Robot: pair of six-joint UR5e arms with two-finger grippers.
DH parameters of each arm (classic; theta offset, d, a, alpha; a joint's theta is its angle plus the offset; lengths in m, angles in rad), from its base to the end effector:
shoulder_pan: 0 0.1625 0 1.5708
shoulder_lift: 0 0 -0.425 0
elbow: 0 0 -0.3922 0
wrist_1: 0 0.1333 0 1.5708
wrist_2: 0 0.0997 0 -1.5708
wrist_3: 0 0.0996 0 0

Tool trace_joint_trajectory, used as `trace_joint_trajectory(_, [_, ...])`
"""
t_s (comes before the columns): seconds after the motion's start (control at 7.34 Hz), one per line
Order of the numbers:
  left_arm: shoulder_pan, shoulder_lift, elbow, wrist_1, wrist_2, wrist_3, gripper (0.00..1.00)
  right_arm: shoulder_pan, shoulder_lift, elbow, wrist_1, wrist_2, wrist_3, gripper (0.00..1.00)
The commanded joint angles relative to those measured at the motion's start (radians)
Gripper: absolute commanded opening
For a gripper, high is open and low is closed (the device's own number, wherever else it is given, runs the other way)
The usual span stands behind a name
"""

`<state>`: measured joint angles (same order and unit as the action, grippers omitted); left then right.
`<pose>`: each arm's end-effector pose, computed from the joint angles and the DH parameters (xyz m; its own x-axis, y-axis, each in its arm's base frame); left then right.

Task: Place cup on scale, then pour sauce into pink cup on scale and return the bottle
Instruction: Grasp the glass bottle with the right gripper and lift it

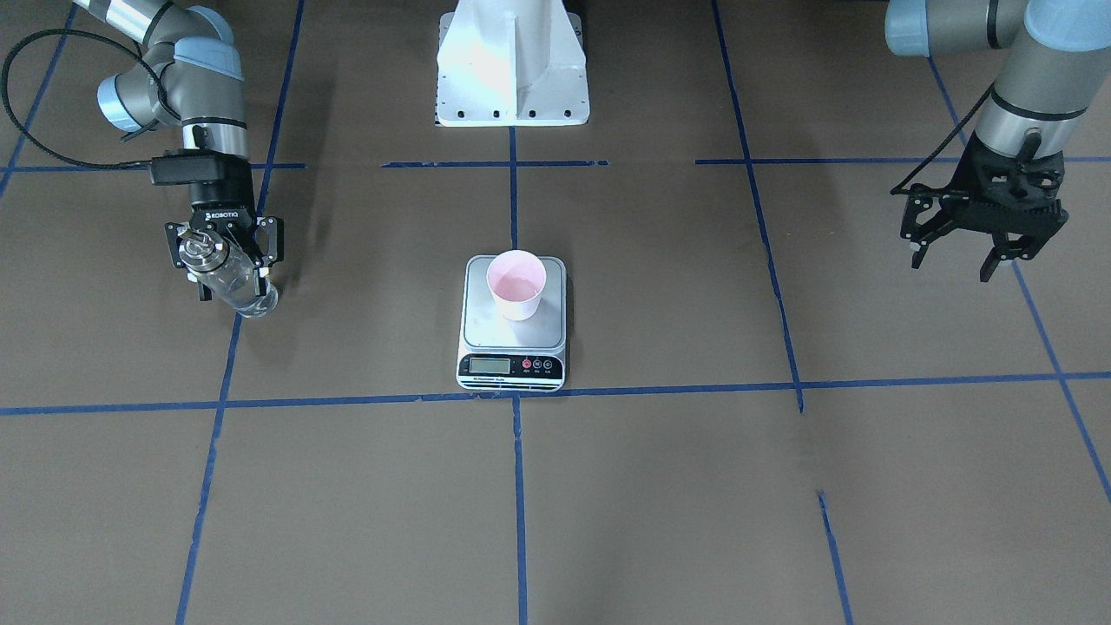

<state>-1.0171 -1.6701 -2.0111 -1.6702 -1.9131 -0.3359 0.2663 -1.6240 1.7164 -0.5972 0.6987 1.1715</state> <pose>0.1856 -0.4902 0.3997 0.7962 0.4034 -0.4509 -0.1691 0.8640 0.4743 -0.4004 -0.3264 0.4944 0.7471 -0.0554 0.6625 -0.5703 0.4587 0.6815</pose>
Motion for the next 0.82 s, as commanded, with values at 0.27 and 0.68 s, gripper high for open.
trace_joint_trajectory(0.27, [0.000, -0.003, 0.002, 0.001, -0.001, 0.000, 0.77, 0.011, 0.082, 0.014, -0.016, -0.036, -0.153, 0.00])
trace_joint_trajectory(0.68, [0.000, -0.003, 0.002, 0.003, -0.004, 0.001, 0.77, 0.022, 0.316, 0.012, -0.359, -0.025, -0.179, 0.00])
